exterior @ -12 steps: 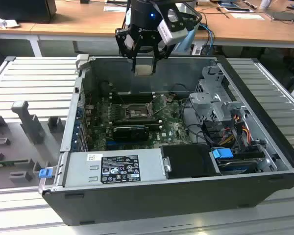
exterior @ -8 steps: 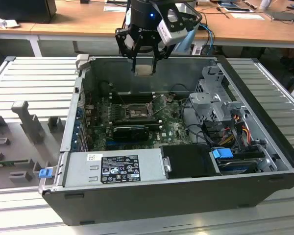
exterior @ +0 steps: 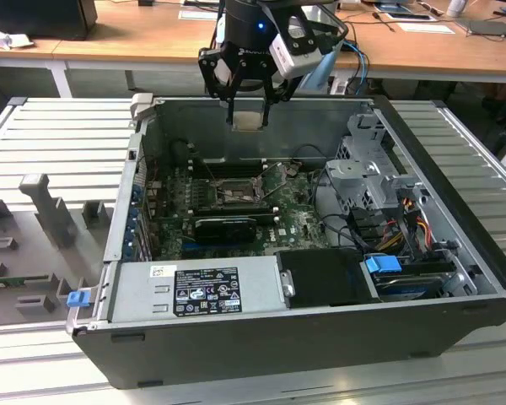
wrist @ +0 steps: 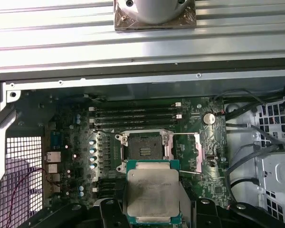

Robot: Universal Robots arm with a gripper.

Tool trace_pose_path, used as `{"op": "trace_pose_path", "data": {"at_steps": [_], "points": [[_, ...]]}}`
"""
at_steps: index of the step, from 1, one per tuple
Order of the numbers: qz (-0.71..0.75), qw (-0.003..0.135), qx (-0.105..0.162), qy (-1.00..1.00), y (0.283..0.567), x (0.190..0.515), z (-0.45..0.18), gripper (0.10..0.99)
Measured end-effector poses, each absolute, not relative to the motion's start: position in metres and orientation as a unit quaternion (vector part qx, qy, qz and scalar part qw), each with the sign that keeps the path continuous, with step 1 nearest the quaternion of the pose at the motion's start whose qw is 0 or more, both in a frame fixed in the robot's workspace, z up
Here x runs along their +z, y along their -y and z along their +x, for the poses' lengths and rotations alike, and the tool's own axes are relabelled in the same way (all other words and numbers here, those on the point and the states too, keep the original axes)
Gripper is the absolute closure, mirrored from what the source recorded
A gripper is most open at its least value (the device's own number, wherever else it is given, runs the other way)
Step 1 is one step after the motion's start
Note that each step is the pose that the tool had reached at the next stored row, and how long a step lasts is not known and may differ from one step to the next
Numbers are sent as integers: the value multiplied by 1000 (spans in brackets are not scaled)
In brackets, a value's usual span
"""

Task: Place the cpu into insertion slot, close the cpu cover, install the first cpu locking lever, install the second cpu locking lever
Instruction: 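Place the cpu into insertion slot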

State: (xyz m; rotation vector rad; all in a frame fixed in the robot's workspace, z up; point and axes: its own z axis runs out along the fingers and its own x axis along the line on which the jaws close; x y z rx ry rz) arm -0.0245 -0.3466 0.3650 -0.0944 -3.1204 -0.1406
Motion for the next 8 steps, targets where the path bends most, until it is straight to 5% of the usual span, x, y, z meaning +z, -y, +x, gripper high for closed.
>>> {"op": "trace_pose_path", "data": {"at_steps": [8], "points": [[-41, 8, -45, 998, 347, 365, -24, 557]]}}
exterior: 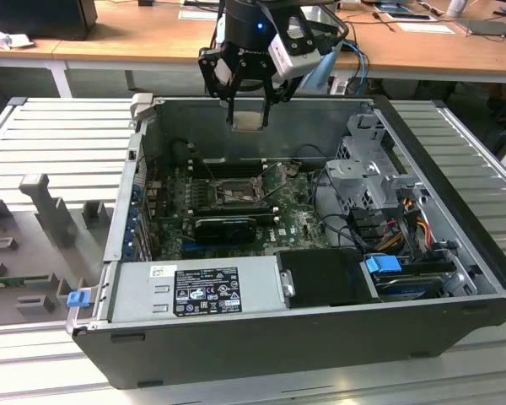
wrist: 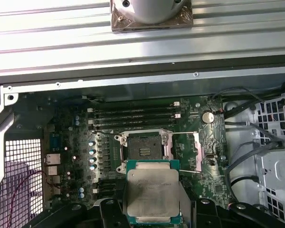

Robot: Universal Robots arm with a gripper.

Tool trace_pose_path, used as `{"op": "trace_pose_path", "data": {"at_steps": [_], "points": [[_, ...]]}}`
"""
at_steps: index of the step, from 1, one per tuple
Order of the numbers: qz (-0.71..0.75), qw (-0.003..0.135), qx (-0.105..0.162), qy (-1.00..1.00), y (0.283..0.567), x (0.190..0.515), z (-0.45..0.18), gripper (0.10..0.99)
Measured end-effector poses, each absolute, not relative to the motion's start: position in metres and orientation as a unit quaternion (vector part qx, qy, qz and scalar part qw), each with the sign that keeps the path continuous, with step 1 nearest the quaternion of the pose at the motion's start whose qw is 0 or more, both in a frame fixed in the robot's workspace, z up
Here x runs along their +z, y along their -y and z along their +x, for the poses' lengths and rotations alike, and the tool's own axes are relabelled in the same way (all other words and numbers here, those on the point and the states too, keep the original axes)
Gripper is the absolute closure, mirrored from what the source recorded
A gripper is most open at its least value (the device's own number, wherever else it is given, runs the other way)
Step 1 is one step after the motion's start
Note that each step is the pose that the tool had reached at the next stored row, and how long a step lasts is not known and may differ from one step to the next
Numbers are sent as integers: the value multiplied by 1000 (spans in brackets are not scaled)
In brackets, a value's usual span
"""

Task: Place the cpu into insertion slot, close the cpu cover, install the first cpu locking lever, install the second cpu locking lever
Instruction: 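Place the cpu into insertion slot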

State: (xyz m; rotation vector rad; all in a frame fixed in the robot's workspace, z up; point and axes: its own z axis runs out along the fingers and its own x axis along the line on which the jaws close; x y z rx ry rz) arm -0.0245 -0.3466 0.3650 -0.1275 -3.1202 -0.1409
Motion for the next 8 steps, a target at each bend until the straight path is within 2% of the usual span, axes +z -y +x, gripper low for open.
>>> {"op": "trace_pose_path", "data": {"at_steps": [8], "points": [[-49, 7, -45, 998, 347, 365, -25, 557]]}}
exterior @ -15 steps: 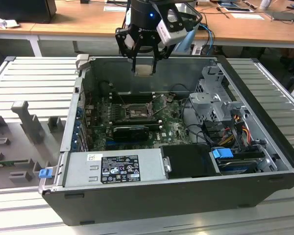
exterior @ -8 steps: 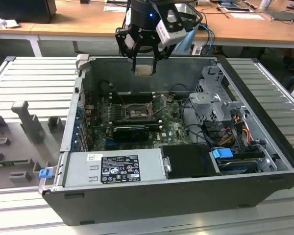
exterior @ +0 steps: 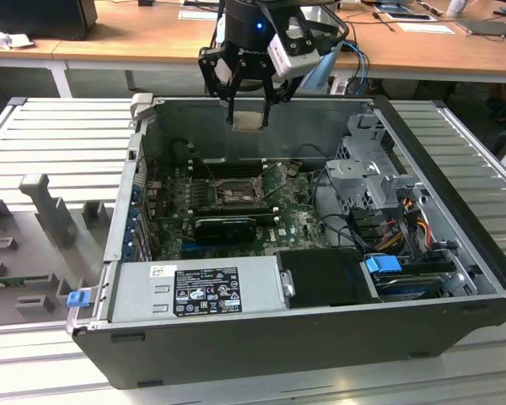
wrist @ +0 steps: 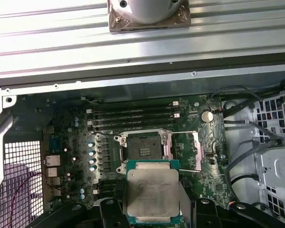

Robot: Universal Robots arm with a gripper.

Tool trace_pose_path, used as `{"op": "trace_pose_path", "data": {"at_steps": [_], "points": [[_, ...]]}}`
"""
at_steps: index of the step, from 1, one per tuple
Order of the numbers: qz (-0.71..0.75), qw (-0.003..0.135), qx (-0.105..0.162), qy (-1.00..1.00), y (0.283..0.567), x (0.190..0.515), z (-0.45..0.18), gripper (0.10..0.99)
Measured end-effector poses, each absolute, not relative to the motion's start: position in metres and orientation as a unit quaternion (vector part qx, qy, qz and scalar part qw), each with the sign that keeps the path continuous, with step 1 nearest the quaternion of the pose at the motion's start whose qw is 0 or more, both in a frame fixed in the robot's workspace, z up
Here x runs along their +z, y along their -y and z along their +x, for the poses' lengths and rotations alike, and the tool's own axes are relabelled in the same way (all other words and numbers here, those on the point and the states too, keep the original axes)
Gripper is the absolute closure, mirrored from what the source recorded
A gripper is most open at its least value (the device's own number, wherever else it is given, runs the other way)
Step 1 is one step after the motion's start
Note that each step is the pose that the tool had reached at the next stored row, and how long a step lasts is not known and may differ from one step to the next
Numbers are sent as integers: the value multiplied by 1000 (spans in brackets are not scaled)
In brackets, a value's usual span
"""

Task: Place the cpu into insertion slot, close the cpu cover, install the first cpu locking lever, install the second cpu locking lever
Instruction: 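Place the cpu into insertion slot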

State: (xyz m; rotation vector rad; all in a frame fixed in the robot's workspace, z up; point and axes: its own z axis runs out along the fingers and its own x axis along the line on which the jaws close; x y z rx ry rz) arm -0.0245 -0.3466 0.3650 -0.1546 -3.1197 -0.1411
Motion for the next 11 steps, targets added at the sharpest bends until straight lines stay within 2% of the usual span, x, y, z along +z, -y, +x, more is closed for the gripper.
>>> {"op": "trace_pose_path", "data": {"at_steps": [11], "points": [[-58, 7, -45, 997, 347, 365, -24, 557]]}}
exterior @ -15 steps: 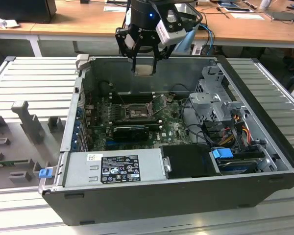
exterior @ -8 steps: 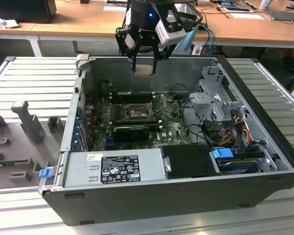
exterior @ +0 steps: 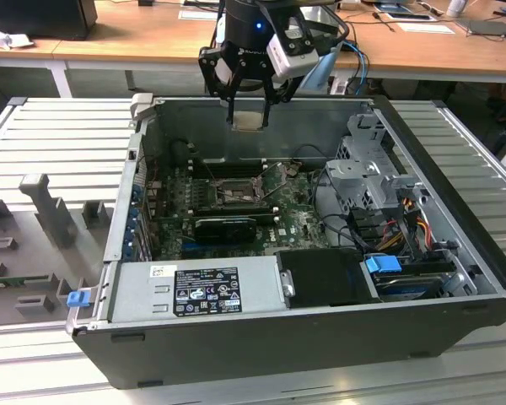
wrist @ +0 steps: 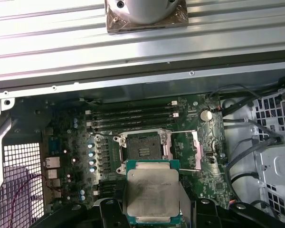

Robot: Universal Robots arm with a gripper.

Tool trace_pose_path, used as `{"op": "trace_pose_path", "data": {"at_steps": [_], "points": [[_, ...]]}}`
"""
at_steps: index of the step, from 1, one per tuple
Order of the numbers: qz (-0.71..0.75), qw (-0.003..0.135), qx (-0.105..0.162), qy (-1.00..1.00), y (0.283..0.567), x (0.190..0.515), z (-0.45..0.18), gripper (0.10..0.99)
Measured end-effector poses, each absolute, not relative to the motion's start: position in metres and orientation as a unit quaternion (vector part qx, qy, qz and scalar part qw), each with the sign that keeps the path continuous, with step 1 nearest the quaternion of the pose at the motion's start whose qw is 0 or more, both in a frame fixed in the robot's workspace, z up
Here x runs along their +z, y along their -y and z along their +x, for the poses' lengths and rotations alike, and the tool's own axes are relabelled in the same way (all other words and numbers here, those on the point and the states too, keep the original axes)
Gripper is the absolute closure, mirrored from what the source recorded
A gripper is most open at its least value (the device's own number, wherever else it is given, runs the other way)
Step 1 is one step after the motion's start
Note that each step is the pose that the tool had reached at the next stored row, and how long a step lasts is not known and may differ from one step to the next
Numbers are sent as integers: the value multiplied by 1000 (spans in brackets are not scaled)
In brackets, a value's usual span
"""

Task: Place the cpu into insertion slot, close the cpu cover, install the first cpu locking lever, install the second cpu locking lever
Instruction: 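Place the cpu into insertion slot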

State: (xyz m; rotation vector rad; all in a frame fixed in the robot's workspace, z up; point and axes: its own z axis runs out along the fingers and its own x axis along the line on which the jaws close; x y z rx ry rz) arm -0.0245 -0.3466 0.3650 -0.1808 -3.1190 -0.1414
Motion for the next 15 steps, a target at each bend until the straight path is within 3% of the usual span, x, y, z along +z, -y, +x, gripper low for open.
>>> {"op": "trace_pose_path", "data": {"at_steps": [15], "points": [[-70, 7, -45, 997, 347, 365, -24, 557]]}}
